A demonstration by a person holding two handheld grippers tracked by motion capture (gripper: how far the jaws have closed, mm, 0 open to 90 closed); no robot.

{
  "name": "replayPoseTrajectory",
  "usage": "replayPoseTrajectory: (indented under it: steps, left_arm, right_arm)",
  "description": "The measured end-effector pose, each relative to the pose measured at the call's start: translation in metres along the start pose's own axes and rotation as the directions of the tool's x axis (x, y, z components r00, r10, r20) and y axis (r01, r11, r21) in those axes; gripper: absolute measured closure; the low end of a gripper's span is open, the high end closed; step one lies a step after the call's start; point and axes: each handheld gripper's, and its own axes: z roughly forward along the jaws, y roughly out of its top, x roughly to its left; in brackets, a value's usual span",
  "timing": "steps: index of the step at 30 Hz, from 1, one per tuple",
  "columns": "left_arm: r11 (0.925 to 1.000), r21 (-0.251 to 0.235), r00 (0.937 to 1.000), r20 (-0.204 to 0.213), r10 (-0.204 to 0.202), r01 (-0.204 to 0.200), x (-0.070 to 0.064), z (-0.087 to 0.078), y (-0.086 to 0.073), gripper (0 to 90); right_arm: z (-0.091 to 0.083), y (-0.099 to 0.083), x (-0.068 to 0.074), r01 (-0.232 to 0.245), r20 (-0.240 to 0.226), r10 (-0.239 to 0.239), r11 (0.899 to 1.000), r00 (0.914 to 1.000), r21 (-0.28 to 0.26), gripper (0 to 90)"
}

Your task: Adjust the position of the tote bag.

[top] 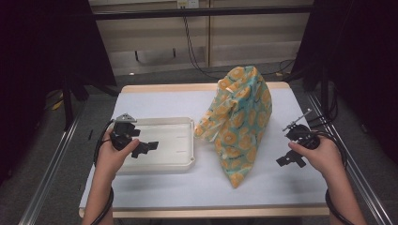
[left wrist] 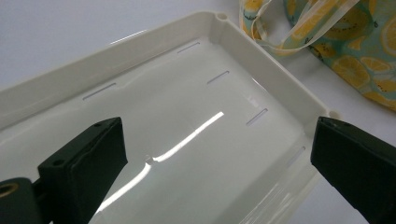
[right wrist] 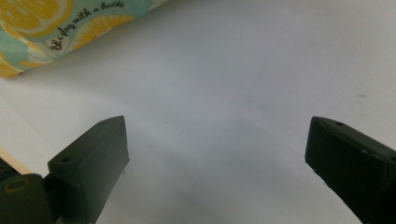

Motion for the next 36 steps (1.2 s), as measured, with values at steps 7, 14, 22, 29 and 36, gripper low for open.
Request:
replayPoseTrajectory:
  steps: [7,14,22,29,36]
  left_arm:
    - [0.9999,-0.002,0.9999,0.001,0.010,-0.010,0.000,-0.001,0.001,3.2]
    - [0.9999,-0.012,1.0000,0.002,0.007,-0.007,-0.001,-0.003,0.001,3.3]
    - [0.9998,-0.017,0.9999,0.011,0.005,-0.005,-0.002,-0.003,0.001,3.2]
    - [0.9998,-0.012,0.9997,0.020,0.015,-0.014,-0.001,-0.003,0.002,3.2]
    - [0.9999,-0.005,0.9997,0.021,0.012,-0.012,-0.001,-0.002,0.001,3.3]
  right_arm:
    - [-0.018,0.014,-0.003,0.011,-0.001,-0.011,0.999,0.9999,0.034,6.0]
    - [-0.037,0.030,-0.003,0.022,0.006,-0.023,0.997,0.9997,0.068,6.0]
    - [-0.062,0.057,-0.003,0.016,-0.012,-0.015,0.995,0.9998,0.095,6.0]
    - [-0.083,0.075,-0.001,0.024,-0.004,-0.023,0.994,0.9997,0.107,6.0]
    - [-0.095,0.086,-0.005,0.000,-0.023,0.002,0.996,0.9997,0.087,6.0]
